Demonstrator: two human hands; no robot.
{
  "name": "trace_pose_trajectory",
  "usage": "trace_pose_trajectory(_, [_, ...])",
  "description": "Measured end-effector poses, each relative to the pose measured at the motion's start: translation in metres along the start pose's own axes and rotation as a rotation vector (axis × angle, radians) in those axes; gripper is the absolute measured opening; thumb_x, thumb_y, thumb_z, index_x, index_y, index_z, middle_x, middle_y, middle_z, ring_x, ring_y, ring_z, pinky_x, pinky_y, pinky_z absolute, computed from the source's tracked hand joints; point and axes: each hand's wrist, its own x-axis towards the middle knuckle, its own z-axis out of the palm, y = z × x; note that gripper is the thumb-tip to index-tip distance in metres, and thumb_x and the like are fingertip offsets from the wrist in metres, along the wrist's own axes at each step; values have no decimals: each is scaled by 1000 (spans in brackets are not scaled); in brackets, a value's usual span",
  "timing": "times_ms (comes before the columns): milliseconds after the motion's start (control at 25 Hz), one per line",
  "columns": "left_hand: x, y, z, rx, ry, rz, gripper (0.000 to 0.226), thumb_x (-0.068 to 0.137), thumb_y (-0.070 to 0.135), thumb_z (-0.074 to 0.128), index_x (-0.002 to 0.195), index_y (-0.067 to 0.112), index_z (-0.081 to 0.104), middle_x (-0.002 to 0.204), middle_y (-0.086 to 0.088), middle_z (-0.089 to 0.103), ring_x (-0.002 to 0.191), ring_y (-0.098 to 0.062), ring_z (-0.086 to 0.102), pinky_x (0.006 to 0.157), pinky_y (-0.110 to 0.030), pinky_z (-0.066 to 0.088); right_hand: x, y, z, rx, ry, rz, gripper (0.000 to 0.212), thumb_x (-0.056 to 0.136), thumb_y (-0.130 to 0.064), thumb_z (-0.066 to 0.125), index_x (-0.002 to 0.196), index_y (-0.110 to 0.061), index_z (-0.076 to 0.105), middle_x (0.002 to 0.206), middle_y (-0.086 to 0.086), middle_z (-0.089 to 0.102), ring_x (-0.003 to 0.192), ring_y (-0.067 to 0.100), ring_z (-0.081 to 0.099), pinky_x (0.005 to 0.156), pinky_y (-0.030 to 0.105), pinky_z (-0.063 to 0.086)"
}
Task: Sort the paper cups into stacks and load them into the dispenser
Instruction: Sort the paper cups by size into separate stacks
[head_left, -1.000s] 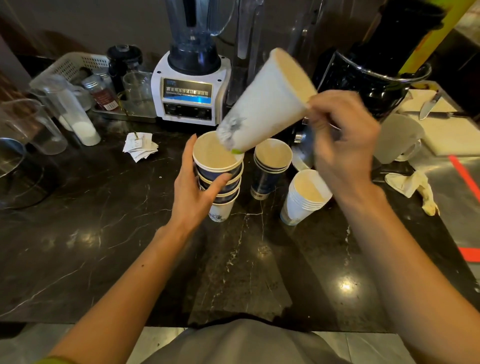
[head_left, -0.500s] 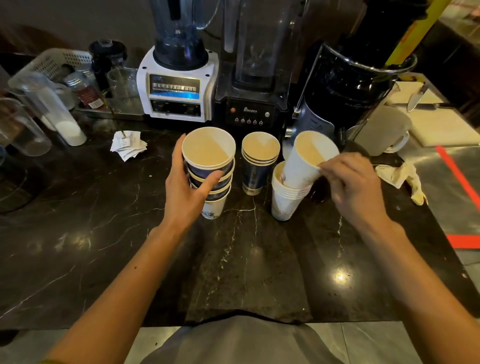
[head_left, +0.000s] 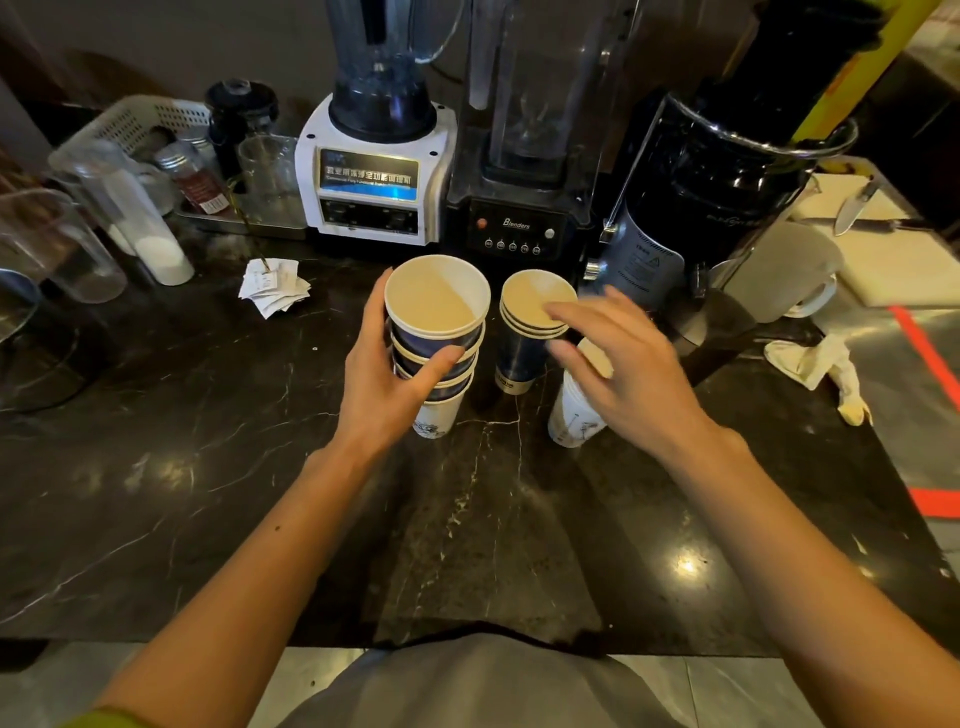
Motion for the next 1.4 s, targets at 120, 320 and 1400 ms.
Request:
trace_pose_trajectory(120, [-1,-1,-1,3,-21,4,87,75,42,71,148,28,25,146,8,43,133,-3,42,109,-35,41,44,-25,23,49,-101,-219,31,96,-21,59,125,-11,63,120,6,66,119,20,56,116,36,25])
trace_pose_trajectory(320, [0,0,-5,26,-24,7,81,77,40,69,145,28,28,141,11,46,128,4,44,107,-27,41,69,-27,38,11,-116,-294,18,90,-14,58,93,-11,75,90,4,73,93,25,66,111,46,32])
trace_pose_trajectory(1400, [-1,-16,-1,-10,-44,-22,80,77,24,75,142,32,29,126,36,43,120,18,44,96,-6,39,23,-18,13,29,-131,-116,48,96,-31,59,140,-12,50,138,5,56,133,20,44,117,34,25])
